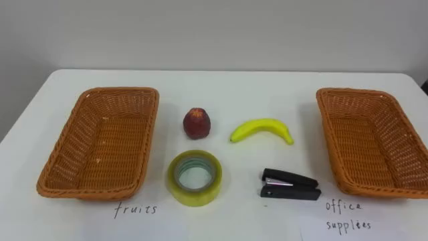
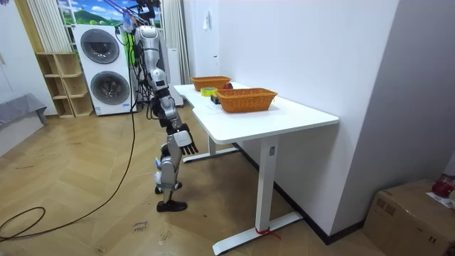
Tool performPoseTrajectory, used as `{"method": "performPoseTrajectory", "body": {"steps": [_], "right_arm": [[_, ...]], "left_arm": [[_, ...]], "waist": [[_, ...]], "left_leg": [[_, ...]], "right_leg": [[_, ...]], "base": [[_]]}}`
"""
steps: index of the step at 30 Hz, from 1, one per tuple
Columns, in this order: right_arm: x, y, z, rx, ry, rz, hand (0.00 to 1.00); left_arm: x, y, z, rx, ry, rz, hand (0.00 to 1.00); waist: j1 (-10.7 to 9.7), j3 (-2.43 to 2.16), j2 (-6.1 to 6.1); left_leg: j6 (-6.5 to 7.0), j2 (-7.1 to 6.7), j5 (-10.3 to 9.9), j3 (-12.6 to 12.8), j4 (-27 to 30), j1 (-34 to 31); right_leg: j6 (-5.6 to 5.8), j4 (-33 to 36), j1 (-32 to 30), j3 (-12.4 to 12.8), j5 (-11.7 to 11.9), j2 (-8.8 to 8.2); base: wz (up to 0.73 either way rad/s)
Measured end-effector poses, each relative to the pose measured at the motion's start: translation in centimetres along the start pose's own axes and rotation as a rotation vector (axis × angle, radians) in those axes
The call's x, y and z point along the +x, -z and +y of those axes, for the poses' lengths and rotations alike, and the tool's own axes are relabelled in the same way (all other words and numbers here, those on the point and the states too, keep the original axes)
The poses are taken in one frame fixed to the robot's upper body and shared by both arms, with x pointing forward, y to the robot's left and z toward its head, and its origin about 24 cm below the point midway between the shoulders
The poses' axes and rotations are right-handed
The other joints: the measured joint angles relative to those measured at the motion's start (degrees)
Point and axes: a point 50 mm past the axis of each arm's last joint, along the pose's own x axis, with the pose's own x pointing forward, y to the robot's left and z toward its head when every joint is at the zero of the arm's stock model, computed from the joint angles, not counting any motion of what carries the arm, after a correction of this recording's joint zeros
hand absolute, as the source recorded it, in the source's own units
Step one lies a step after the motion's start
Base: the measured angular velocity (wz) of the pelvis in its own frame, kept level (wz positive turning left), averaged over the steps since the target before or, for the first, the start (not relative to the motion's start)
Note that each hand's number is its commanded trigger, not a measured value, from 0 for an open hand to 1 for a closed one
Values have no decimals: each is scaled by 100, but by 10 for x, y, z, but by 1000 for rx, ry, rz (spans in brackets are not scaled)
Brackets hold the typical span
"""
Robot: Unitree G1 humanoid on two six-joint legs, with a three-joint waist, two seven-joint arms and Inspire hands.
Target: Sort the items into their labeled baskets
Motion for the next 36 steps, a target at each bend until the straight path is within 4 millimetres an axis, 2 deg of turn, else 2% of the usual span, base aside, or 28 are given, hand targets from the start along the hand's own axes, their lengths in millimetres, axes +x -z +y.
{"method": "performPoseTrajectory", "body": {"steps": [10,18,28,36], "right_arm": [[0,0,2,-19,-8,-2,0],[0,1,1,4,-8,-3,0],[-2,6,-6,114,31,-6,0],[-10,31,-27,324,173,26,0]], "left_arm": [[0,-3,3,31,-49,-18,0],[0,-6,3,76,-67,-34,0],[1,-7,7,47,-79,-48,0],[2,-1,14,-16,-104,-17,0]], "waist": [[17,-3,-75],[17,-2,-83],[7,-2,-79],[-87,-5,-119]], "left_leg": [[0,-12,0,0,2,-27],[0,-10,0,4,-15,-36],[-1,-7,-1,12,-21,23],[1,-12,-6,79,-64,73]], "right_leg": [[-1,-90,-1,100,-2,15],[-1,-96,-26,109,-2,16],[-1,-73,28,110,-2,20],[1,-89,0,237,-10,26]], "base": [[0],[0],[0],[-4]]}}
